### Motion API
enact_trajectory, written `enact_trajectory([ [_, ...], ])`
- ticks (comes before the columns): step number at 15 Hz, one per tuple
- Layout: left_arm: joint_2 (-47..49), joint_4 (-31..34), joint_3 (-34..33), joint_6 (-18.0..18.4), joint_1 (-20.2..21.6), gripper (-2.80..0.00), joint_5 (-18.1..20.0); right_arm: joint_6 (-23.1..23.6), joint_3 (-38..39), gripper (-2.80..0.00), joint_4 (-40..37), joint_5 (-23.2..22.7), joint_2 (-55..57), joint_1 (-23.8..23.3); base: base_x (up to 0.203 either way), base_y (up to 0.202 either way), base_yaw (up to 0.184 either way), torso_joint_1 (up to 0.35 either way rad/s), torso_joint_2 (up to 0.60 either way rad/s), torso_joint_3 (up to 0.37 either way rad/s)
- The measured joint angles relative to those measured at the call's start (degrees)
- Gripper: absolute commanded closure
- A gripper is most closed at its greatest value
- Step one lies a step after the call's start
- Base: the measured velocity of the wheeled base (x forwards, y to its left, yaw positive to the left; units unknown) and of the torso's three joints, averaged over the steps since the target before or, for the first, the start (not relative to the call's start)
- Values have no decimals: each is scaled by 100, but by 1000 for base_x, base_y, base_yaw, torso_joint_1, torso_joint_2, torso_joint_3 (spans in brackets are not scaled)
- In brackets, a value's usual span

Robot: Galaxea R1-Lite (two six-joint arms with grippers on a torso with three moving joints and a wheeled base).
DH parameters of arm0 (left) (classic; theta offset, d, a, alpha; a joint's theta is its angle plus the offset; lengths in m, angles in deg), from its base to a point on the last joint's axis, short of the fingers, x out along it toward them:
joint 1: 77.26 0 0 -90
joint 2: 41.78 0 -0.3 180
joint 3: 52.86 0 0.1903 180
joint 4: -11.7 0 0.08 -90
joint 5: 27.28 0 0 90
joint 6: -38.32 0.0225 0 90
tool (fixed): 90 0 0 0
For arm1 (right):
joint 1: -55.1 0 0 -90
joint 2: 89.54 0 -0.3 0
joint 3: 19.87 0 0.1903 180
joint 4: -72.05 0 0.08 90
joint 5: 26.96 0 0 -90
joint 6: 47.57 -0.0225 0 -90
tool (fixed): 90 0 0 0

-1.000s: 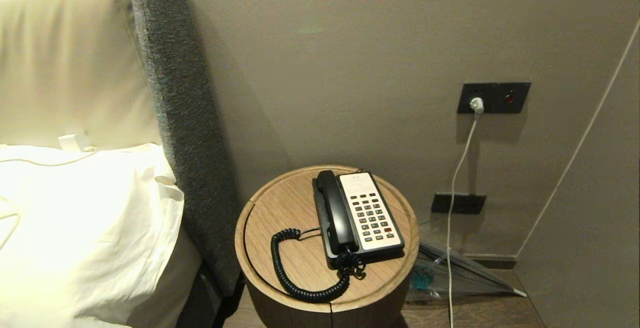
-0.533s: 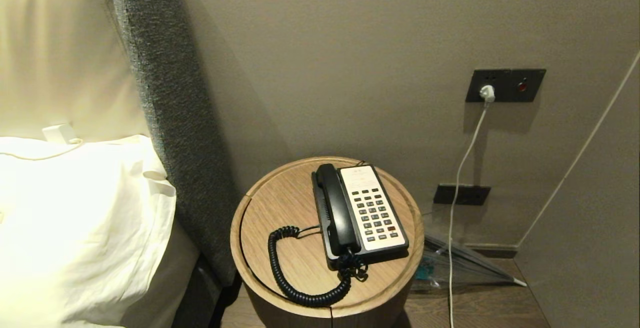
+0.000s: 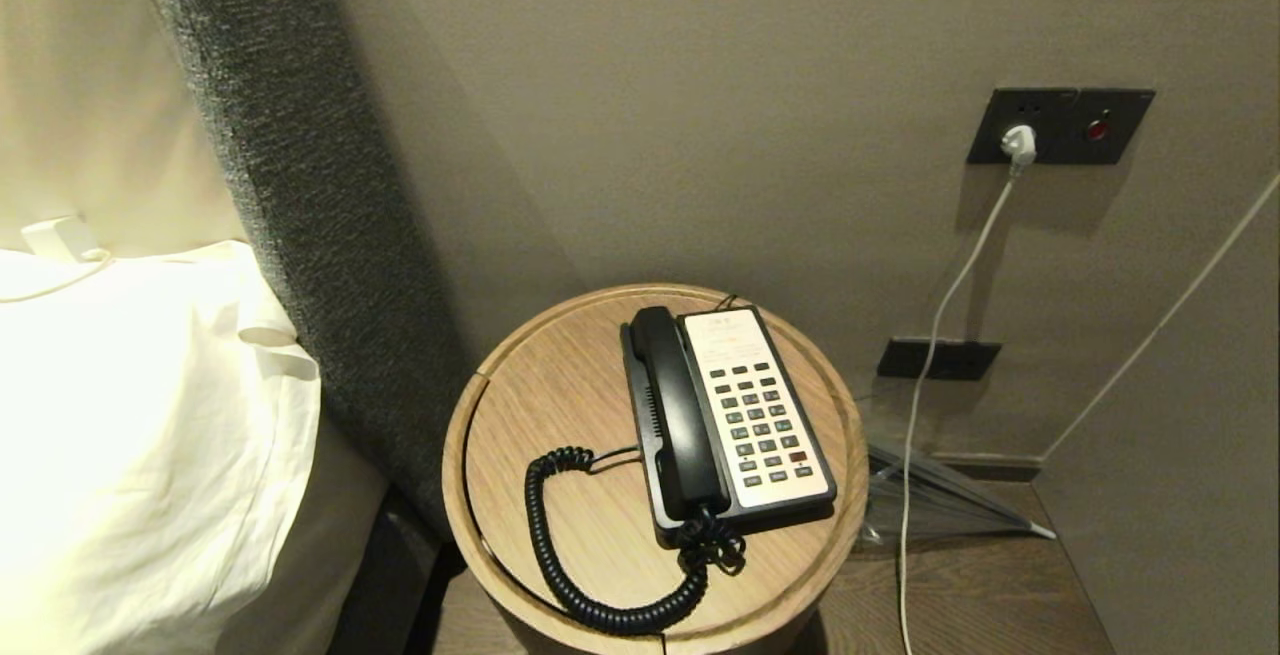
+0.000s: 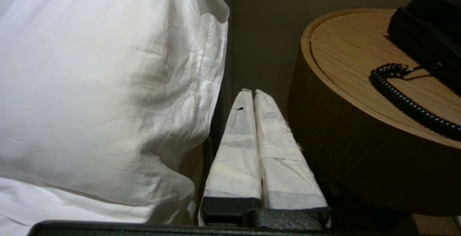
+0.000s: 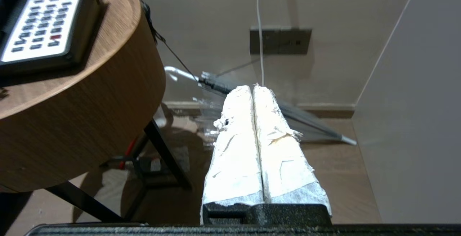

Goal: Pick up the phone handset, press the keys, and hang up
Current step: Pick up the desk phone handset

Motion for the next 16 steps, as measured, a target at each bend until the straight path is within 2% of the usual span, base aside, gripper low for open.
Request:
enact_trajectory([
  [13,0,0,0,-1,0,0,4,-2,0,0,2,0,0,1,0,0,0,2,3,-195],
  [16,0,0,0,29,0,0,0,0,0,0,5,1,0,0,0,0,0,2,4,-81],
])
